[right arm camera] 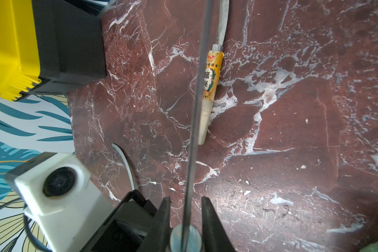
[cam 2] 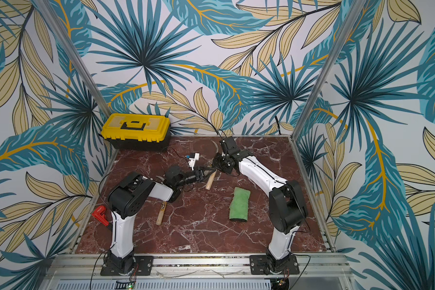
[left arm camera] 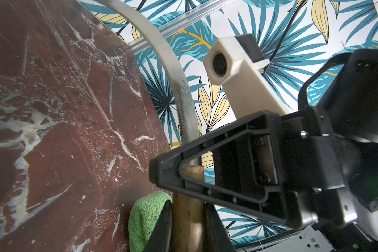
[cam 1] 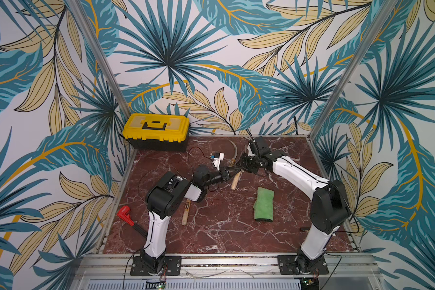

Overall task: Wipe small sickles with rags
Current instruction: Adjust the small sickle.

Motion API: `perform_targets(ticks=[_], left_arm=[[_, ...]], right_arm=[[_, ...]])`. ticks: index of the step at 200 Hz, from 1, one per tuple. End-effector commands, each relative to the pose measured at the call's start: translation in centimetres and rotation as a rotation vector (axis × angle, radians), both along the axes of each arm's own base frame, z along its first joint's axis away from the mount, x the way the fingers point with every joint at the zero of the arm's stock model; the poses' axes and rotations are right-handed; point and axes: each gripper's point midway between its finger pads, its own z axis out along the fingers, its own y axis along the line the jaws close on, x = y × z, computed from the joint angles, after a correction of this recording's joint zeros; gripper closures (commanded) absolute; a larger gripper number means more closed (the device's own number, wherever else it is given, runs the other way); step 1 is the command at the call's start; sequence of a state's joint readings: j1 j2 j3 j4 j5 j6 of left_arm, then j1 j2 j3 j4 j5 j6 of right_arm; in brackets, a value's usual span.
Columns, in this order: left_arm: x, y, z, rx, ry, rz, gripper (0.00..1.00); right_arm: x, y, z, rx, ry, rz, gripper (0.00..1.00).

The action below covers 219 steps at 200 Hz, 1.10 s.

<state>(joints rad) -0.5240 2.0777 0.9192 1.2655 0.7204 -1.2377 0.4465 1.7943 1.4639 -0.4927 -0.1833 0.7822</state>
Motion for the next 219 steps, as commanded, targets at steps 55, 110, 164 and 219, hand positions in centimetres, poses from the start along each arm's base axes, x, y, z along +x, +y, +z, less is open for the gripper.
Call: perform_targets(ticks=[55,110,164,219], left_arm=[[-1.5,-0.2,3.0,-0.030,-0.072,-0.032,0.66],[-2.3,-0.9,3.0,-0.035,-0.062,-0.051,0.66],[-2.5,-1.4,2.7,-0.034,-0.052,-0.060,0.66],[-2.6,-1.9,2.5,-0.035,-0.044,-0.071,0.66]], right_arm=[[1.0,-0.4,2.4,0.058,-0.093,-0.133,0.87],[1.8,-0.6,4.0,0.075,-0.139,-0.169,0.87],[2.0,-0.8,4.9,0.076,-0.162,-0.178,0.87],[2.0,-1.4,5.8,0.077,-0.211,-0.207,0.88]])
